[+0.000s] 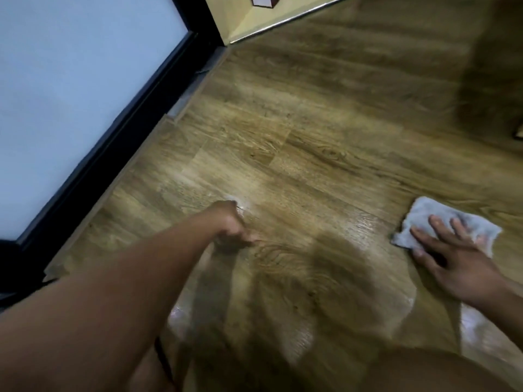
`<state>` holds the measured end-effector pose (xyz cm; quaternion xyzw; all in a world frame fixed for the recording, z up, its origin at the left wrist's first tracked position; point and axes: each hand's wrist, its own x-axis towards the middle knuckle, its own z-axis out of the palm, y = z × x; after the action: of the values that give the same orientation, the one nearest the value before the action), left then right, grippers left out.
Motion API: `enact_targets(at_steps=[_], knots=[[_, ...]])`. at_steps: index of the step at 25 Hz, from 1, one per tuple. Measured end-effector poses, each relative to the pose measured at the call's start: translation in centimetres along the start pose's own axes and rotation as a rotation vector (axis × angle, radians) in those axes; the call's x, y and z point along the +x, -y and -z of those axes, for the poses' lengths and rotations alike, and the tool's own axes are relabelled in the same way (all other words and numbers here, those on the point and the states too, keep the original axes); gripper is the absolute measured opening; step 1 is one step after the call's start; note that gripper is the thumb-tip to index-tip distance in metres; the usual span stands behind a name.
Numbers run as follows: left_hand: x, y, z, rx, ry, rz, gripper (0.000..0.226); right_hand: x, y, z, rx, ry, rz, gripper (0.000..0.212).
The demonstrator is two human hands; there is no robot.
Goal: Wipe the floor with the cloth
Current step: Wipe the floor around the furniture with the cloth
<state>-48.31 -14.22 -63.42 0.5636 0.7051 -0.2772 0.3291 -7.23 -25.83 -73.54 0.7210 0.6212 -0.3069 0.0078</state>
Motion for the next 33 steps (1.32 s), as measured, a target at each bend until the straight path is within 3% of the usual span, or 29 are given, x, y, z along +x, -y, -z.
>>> enact_targets(at_steps=[2,7,10,12,16,19,21,24,27,30,33], knots=[[0.2,2.5,2.3,0.035,-0.055,0.002,0.093,-0.4,0.3,0.4,0.026,0.020,-0.028,0.053],[5.7,5.7,1.3,0.039,-0.003,0.086,0.139,0.7,-1.1,-1.1,-0.084,0.033,-0.023,0.065],[7.6,4.8,-1.1,0.048,0.009,0.183,0.155,2.0,-1.3,-1.1,-0.284,0.102,-0.062,0.085],[8.1,4.9,-1.3,-0.006,0.033,0.161,0.159,5.2,2.5,-1.4,-0.355,0.168,0.052,0.094],[9.2,5.5,-1.5,-0.163,0.080,0.207,0.162,13.0,18.3,-2.2,-0.243,0.036,0.201,0.088],[9.6,4.4,-1.6,-0.210,0.054,0.217,0.151,18.6,28.8,-2.9,-0.337,0.091,0.243,0.084],[10.0,3.9,-1.8,-0.285,0.022,0.245,0.130,22.3,36.1,-4.0,-0.350,0.097,0.255,0.074],[10.5,3.8,-3.0,-0.375,-0.080,0.233,0.100,30.0,47.1,-5.7,-0.404,0.148,0.447,0.061],[10.6,3.5,-3.1,-0.366,-0.040,0.250,0.083,35.7,54.0,-5.3,-0.393,0.268,0.585,0.052],[10.4,4.1,-2.6,-0.309,-0.009,0.207,0.104,35.7,53.1,-4.0,-0.220,0.302,0.459,0.055],[9.5,4.7,-2.1,-0.252,0.048,0.165,0.135,30.5,42.7,-1.5,-0.370,0.231,0.455,0.064]])
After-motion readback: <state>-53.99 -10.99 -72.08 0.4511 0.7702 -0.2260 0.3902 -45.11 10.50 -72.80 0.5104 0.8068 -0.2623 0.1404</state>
